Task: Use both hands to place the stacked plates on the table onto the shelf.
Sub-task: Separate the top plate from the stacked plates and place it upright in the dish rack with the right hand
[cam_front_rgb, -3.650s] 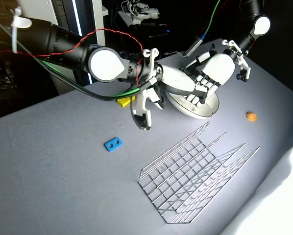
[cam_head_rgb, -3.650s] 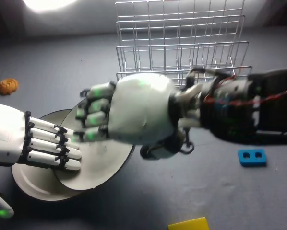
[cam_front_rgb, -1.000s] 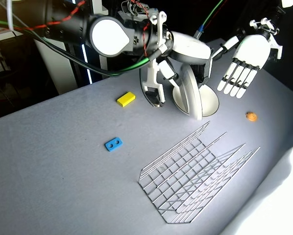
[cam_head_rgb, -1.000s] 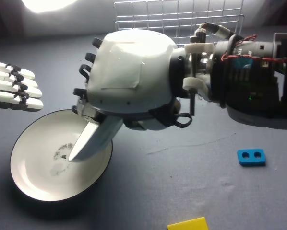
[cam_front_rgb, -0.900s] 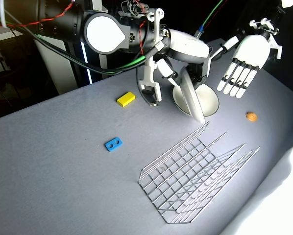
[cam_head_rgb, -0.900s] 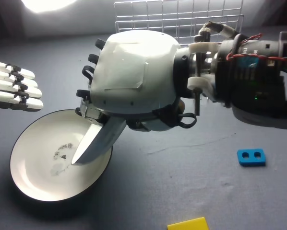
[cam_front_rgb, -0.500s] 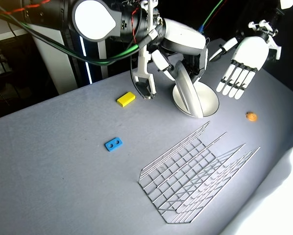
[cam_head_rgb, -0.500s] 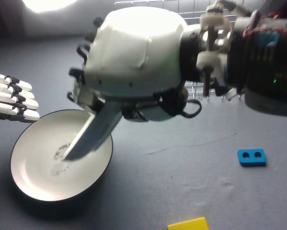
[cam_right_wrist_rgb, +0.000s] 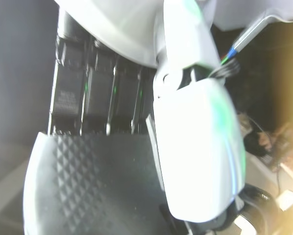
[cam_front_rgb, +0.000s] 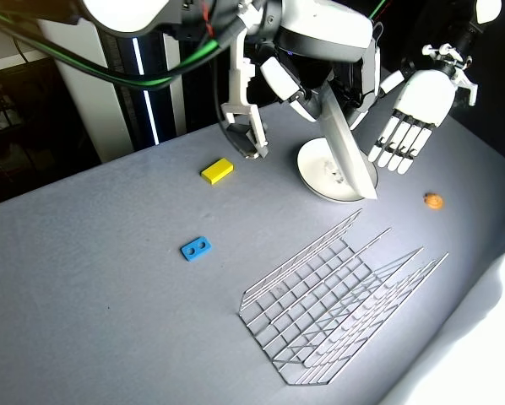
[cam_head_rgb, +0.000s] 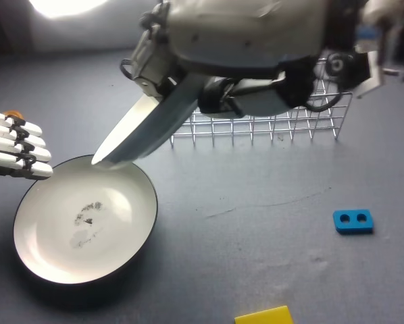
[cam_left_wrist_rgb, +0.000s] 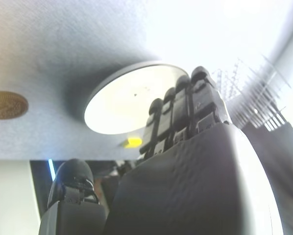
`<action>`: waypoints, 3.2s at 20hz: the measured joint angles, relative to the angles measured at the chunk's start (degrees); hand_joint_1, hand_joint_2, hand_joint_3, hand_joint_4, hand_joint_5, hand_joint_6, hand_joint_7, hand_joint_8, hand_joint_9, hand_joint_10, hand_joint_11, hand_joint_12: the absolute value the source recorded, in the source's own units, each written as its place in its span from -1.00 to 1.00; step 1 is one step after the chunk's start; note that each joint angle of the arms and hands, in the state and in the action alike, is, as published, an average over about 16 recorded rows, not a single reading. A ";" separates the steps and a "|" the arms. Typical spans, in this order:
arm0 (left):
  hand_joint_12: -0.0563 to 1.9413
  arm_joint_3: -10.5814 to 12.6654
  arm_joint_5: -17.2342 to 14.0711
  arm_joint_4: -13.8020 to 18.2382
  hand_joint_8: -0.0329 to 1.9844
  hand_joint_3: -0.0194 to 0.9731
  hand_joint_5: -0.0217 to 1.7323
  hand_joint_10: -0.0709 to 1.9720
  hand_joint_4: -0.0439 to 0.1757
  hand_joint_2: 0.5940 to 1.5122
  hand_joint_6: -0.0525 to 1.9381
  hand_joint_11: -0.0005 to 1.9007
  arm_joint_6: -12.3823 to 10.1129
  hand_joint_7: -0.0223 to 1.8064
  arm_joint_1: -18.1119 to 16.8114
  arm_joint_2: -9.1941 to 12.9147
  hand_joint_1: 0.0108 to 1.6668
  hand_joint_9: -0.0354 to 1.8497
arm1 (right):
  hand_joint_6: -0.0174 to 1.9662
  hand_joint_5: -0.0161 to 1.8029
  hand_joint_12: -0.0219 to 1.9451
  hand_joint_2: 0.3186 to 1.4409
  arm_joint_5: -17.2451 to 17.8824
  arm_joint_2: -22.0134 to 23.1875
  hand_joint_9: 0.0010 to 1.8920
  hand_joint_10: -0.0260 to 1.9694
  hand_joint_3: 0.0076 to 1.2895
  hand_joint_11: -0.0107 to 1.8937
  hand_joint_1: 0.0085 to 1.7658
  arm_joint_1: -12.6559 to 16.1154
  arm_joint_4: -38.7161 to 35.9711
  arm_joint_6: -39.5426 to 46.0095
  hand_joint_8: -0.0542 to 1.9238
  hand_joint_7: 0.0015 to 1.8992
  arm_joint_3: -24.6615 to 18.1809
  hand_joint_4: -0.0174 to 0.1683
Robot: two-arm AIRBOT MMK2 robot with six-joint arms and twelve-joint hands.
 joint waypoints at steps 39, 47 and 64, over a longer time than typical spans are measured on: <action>-0.95 -1.35 4.01 1.11 -0.98 -0.93 -0.95 -0.95 -0.58 0.21 -0.93 -0.98 1.83 -0.96 2.74 -2.38 -1.00 -0.97 | -0.10 0.00 0.02 0.22 -8.71 -1.60 0.12 0.01 -0.99 0.06 0.56 2.12 -12.61 64.13 -0.03 0.09 24.35 -0.90; -0.95 -1.03 4.30 1.15 -0.98 -0.93 -0.95 -0.96 -0.58 0.20 -0.93 -0.98 1.81 -0.96 2.18 -3.03 -1.00 -0.98 | -0.08 -0.02 0.02 0.22 -10.97 -4.82 0.11 0.04 -0.99 0.05 0.56 -0.44 -12.27 67.12 0.00 0.07 27.97 -0.90; -0.95 -0.86 4.04 2.55 -0.98 -0.93 -0.95 -0.93 -0.58 0.21 -0.93 -0.98 1.01 -0.96 0.86 -2.56 -0.99 -0.95 | -0.02 -0.06 0.00 0.27 -10.40 -10.11 0.09 -0.17 -0.99 -0.03 0.52 -5.45 -12.22 67.53 0.05 0.05 34.83 -0.90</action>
